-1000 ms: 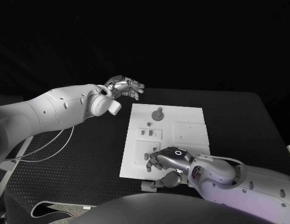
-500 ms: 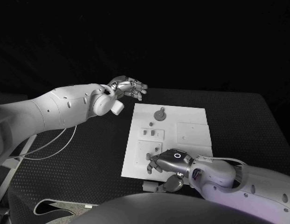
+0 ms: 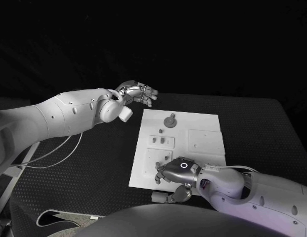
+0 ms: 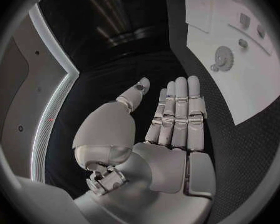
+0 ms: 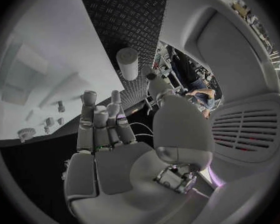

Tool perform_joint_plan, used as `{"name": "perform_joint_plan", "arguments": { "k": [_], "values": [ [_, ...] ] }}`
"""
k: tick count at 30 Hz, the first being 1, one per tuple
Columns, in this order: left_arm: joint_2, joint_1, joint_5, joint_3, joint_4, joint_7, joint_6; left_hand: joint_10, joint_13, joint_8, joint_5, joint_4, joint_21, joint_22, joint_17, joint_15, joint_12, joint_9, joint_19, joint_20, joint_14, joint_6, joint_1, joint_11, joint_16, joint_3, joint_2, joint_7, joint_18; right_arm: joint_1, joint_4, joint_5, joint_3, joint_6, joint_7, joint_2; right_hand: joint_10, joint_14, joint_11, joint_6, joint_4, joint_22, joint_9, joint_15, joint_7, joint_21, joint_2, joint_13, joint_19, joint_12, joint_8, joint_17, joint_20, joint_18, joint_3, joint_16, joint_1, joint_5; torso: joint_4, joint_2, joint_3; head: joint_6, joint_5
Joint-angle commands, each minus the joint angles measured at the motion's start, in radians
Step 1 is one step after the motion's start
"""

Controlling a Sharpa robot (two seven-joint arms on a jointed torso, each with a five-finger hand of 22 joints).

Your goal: Assemble the parts on the task board

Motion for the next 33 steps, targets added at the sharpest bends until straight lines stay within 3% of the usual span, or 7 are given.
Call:
{"name": "perform_joint_plan", "arguments": {
  "k": [1,7,15,19,24,29,33],
  "values": [
    [0.002,0.000,-0.007,0.000,0.005,0.008,0.021,-0.004,-0.001,0.006,0.003,0.004,-0.004,0.001,0.002,0.006,-0.003,-0.001,0.001,0.000,0.003,-0.008,-0.009,0.003,-0.005,0.000,0.000,-0.002,0.009,-0.004,-0.006,-0.041,0.000,0.027,0.005,0.007,-0.006,-0.006,0.001,0.004,-0.004,0.001,0.002,0.001,-0.002,0.005,0.000,0.001,-0.006,0.005,0.005,-0.001,0.003,0.006,-0.005,0.023,0.010,0.001,0.0022,0.002,0.0018,0.000,0.002],
    [0.002,0.000,-0.011,0.000,0.010,0.007,0.024,-0.004,-0.001,0.006,0.003,0.004,-0.004,0.001,0.002,0.006,-0.003,-0.001,0.001,0.000,0.003,-0.008,-0.009,0.003,-0.006,0.000,0.000,-0.002,0.009,-0.025,-0.030,-0.018,0.000,0.047,0.025,0.033,-0.006,-0.006,0.002,0.014,-0.003,0.002,0.006,0.002,-0.005,0.005,0.013,0.001,-0.006,0.007,0.014,-0.002,0.006,0.006,-0.016,0.024,0.006,0.001,0.0031,0.004,0.0016,0.000,0.003],
    [-0.009,0.000,-0.015,0.000,0.024,0.003,0.026,-0.004,-0.001,0.006,0.001,0.005,-0.004,0.001,0.003,0.006,-0.003,-0.002,0.000,0.000,0.002,-0.008,-0.010,0.004,-0.006,-0.001,0.000,-0.002,0.009,-0.050,-0.023,-0.024,0.000,0.043,0.009,0.031,-0.007,-0.005,0.003,0.017,-0.003,0.003,0.009,0.003,-0.004,0.006,0.018,0.001,-0.005,0.007,0.018,-0.002,0.006,0.006,-0.025,0.025,0.005,0.001,0.0106,0.012,0.0087,0.000,0.005],
    [-0.010,0.000,-0.016,0.001,0.027,0.004,0.026,-0.004,-0.001,0.006,0.001,0.005,-0.004,0.001,0.003,0.006,-0.003,-0.002,0.000,0.000,0.002,-0.009,-0.010,0.004,-0.007,-0.001,-0.001,-0.002,0.009,-0.063,-0.027,-0.027,0.000,0.039,-0.002,0.030,-0.006,-0.002,0.003,0.020,-0.002,0.003,0.011,0.003,-0.004,0.007,0.018,0.000,-0.002,0.007,0.021,-0.002,0.005,0.006,-0.029,0.025,0.003,0.001,0.0099,0.014,0.0109,0.000,0.002],
    [-0.011,0.000,-0.019,0.001,0.033,0.005,0.027,-0.004,-0.001,0.006,0.001,0.005,-0.004,0.001,0.003,0.006,-0.003,-0.002,0.000,0.000,0.002,-0.009,-0.011,0.004,-0.007,-0.002,-0.001,-0.002,0.009,-0.064,-0.036,-0.023,0.000,0.052,-0.004,0.027,0.000,0.005,0.002,0.031,0.000,0.003,0.016,0.002,-0.009,0.009,0.024,-0.001,0.005,0.009,0.030,-0.002,0.003,0.006,-0.035,0.025,-0.003,0.001,0.0094,0.013,0.0116,0.000,0.001],
    [-0.018,0.000,-0.022,0.001,0.045,0.004,0.029,-0.005,-0.001,0.006,0.001,0.005,-0.005,0.001,0.004,0.007,-0.003,-0.002,0.000,0.000,0.002,-0.009,-0.011,0.004,-0.007,-0.002,-0.001,-0.001,0.009,-0.068,-0.056,-0.013,0.000,0.062,0.003,0.028,0.009,0.013,-0.002,0.040,-0.003,0.003,0.022,-0.001,-0.017,0.010,0.054,-0.004,0.010,0.010,0.039,-0.001,-0.001,0.006,-0.056,0.025,-0.013,0.000,0.0125,0.015,0.0127,0.000,0.001],
    [-0.028,0.001,-0.024,0.001,0.055,0.003,0.026,-0.005,-0.002,0.006,0.000,0.006,-0.005,0.002,0.004,0.007,-0.003,-0.002,0.000,0.000,0.002,-0.009,-0.012,0.004,-0.007,-0.003,-0.001,-0.001,0.008,-0.068,-0.069,0.000,0.000,0.078,0.017,0.021,0.010,0.014,-0.004,0.041,0.000,0.002,0.025,-0.002,-0.019,0.009,0.053,-0.004,0.010,0.011,0.042,0.000,-0.002,0.006,-0.071,0.025,-0.027,0.001,0.0133,0.018,0.0150,0.000,0.003]
  ]
}}
